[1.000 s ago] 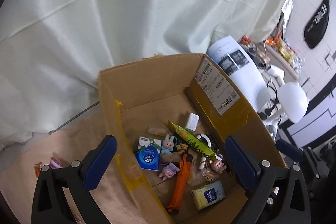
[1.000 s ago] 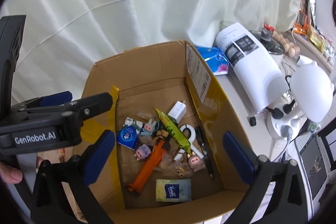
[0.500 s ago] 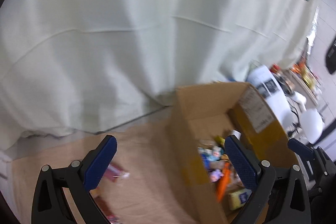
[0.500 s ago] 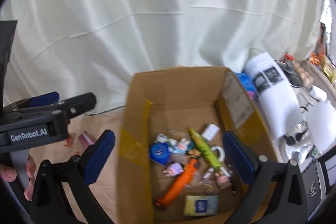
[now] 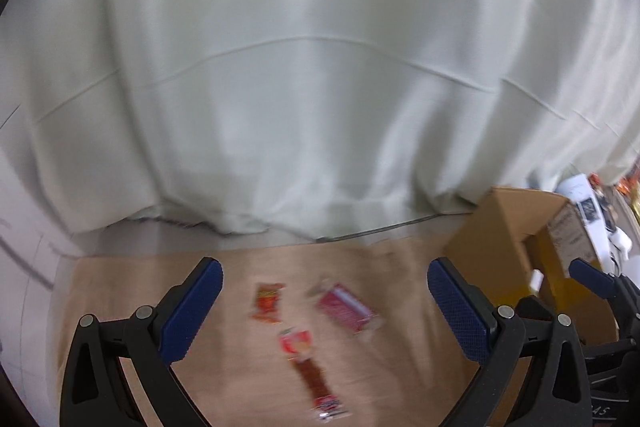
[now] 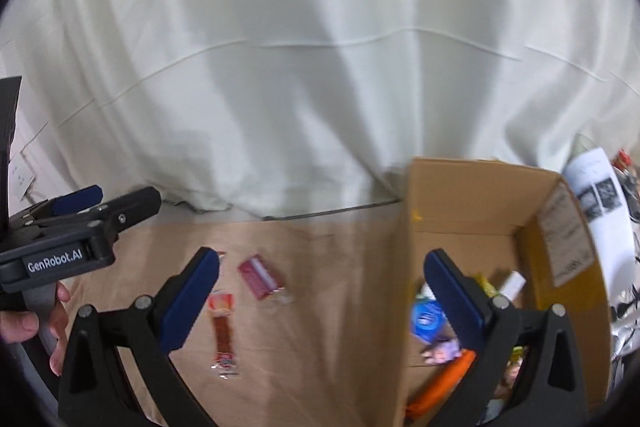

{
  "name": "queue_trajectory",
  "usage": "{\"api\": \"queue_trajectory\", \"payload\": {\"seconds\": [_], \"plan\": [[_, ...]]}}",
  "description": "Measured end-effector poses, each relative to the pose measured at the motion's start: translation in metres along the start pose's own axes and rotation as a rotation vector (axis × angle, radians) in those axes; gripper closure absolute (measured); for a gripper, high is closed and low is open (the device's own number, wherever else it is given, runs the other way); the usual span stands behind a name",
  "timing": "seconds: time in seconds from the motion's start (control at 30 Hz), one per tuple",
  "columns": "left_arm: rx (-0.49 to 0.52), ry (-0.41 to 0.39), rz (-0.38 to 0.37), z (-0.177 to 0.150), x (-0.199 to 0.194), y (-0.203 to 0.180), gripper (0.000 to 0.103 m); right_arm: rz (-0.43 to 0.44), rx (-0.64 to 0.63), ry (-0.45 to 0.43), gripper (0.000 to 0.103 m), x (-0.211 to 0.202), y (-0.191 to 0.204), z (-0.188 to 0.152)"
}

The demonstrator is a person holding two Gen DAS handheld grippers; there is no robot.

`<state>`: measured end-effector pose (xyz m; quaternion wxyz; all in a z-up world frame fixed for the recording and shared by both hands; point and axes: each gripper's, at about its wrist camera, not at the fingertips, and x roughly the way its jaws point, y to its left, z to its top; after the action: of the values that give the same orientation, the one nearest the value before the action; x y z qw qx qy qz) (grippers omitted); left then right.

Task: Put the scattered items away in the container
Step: 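Move both tools back over the remaining snack packets, then grasp a clear packet with left tool while right tool grasps red-labelled spicy strip packet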

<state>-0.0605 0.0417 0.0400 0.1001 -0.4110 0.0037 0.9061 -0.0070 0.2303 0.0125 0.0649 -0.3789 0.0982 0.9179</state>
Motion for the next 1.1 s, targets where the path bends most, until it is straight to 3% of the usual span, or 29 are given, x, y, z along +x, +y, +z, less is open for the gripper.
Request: {"api": "queue_trajectory", "payload": {"seconds": [0.17, 0.37, 0.5, 0.7, 1.0, 1.1], "plan": [[-0.061, 0.016, 0.015, -0.017, 0.002, 0.038, 0.0, 0.04, -0.053, 0.027, 0.0, 0.016, 0.03, 0.001], [-0.07, 0.053, 0.054, -0.037, 0.014, 0.058, 0.003, 0.064, -0.1, 0.084, 0.0, 0.038, 0.052, -0.009], [-0.08, 0.112, 0.049, -0.055, 0.033, 0.064, 0.013, 0.072, -0.11, 0.131, 0.0, 0.056, 0.059, -0.021], [-0.075, 0.219, 0.026, -0.089, 0.071, 0.06, 0.018, 0.062, -0.127, 0.225, 0.0, 0.082, 0.064, -0.052], [-0.055, 0.366, -0.015, -0.126, 0.135, 0.043, 0.045, 0.058, -0.156, 0.338, 0.003, 0.108, 0.065, -0.101], [-0.059, 0.384, -0.02, -0.13, 0.15, 0.039, 0.045, 0.065, -0.155, 0.368, 0.003, 0.113, 0.064, -0.113]]}}
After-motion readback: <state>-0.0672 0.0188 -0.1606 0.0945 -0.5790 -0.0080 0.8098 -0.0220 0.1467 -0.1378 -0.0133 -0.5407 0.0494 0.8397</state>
